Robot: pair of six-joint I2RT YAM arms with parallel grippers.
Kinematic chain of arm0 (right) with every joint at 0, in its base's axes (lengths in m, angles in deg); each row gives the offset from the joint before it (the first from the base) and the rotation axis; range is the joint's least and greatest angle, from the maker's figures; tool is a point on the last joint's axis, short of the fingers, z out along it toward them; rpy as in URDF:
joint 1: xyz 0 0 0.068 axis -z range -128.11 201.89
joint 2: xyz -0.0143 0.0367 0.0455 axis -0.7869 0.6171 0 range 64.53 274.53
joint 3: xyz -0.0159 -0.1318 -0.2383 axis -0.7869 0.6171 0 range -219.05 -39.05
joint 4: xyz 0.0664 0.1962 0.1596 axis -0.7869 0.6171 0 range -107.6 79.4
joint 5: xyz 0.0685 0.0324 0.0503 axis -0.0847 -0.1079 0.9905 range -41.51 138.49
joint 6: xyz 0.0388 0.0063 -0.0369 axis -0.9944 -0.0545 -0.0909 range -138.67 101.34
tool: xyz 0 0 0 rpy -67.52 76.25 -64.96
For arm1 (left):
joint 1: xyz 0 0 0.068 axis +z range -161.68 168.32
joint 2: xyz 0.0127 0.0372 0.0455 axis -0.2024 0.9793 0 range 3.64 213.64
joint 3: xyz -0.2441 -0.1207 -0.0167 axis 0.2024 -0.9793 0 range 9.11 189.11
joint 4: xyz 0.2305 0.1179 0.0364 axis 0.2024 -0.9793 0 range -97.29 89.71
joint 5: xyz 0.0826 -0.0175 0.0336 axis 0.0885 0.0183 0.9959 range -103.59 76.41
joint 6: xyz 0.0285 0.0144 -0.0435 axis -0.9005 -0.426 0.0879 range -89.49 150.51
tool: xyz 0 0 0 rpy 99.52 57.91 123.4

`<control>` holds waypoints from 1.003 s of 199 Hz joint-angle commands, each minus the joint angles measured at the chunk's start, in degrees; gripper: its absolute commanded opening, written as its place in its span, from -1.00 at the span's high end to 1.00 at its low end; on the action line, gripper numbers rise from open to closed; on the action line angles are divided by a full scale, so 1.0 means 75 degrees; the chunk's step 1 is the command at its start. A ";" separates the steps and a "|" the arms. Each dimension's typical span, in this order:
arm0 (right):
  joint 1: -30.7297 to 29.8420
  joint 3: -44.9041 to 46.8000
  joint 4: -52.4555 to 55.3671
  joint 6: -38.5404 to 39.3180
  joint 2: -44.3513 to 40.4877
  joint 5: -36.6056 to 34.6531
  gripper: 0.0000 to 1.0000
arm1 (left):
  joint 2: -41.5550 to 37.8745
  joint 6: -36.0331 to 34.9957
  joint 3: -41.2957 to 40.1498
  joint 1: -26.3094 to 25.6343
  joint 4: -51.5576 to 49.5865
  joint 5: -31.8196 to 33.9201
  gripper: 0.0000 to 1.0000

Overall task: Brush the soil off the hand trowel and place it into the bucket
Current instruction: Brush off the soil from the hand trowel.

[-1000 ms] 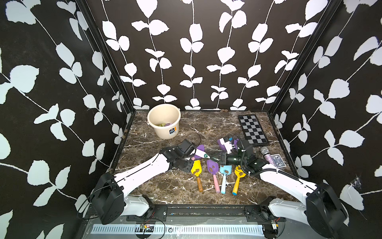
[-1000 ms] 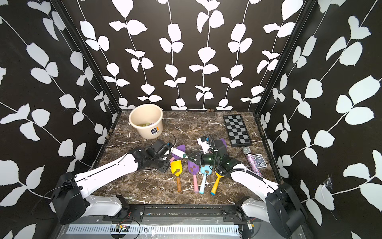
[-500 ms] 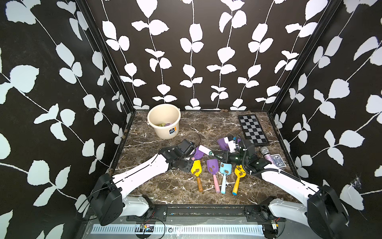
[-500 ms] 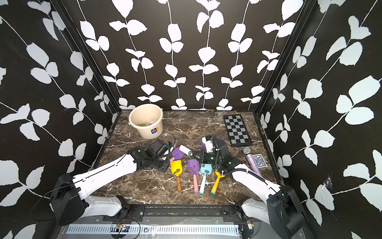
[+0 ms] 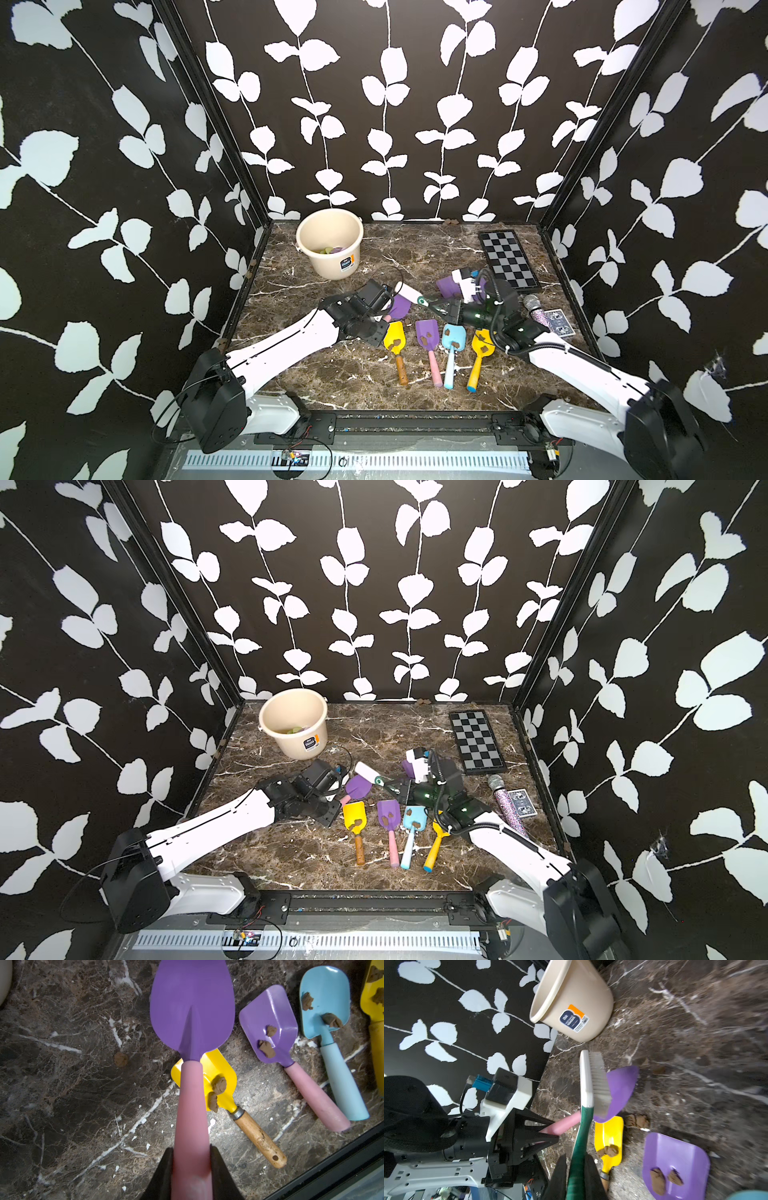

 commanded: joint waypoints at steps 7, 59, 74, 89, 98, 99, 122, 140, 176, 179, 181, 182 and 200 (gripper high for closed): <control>-0.0207 0.0104 -0.2023 -0.0930 0.0619 0.0352 1.00 | -0.0392 0.0027 0.0038 0.0015 0.0553 -0.0083 1.00; 0.0330 0.0730 -0.2135 -0.1333 0.0761 -0.0308 1.00 | -0.0876 0.0174 -0.0291 0.0150 0.0914 -0.0448 1.00; 0.0606 0.0958 -0.2102 -0.1438 0.0529 -0.0383 1.00 | -0.1034 0.0239 -0.0388 0.0383 0.0974 -0.0736 1.00; 0.0869 0.1085 -0.1859 -0.1391 0.0150 -0.0467 1.00 | -0.1149 0.0251 -0.0424 0.0600 0.0957 -0.0944 1.00; 0.1025 0.1088 -0.1587 -0.1271 -0.0121 -0.0503 1.00 | -0.1215 0.0218 -0.0402 0.0695 0.0885 -0.1007 1.00; 0.1042 0.1088 -0.1553 -0.1264 -0.0156 -0.0510 1.00 | -0.1223 0.0215 -0.0399 0.0701 0.0871 -0.1007 1.00; 0.1383 0.0931 -0.0606 -0.0487 -0.1029 -0.0782 1.00 | -0.1340 -0.0021 -0.0144 0.0829 0.0340 -0.0996 1.00; 0.1381 0.0703 0.0355 0.0968 -0.1728 -0.1414 1.00 | -0.1448 -0.0248 0.0283 0.0882 -0.0322 -0.0981 1.00; 0.0223 0.0172 0.1776 0.4358 -0.1882 -0.2979 1.00 | -0.1381 -0.0401 0.1806 0.1425 -0.1944 -0.1478 1.00; 0.0018 0.0112 0.1866 0.4629 -0.1819 -0.3147 1.00 | -0.1340 -0.0399 0.1941 0.1432 -0.2052 -0.1509 1.00; -0.0107 0.0076 0.1906 0.4744 -0.1782 -0.3248 1.00 | -0.1318 -0.0399 0.2025 0.1433 -0.2141 -0.1540 1.00; -0.0174 0.0054 0.1922 0.4867 -0.1760 -0.3294 1.00 | -0.1304 -0.0393 0.2063 0.1439 -0.2177 -0.1549 1.00; -0.1294 -0.0253 0.1905 0.6313 -0.1298 -0.3944 1.00 | -0.1064 -0.0276 0.2760 0.1456 -0.2787 -0.1714 1.00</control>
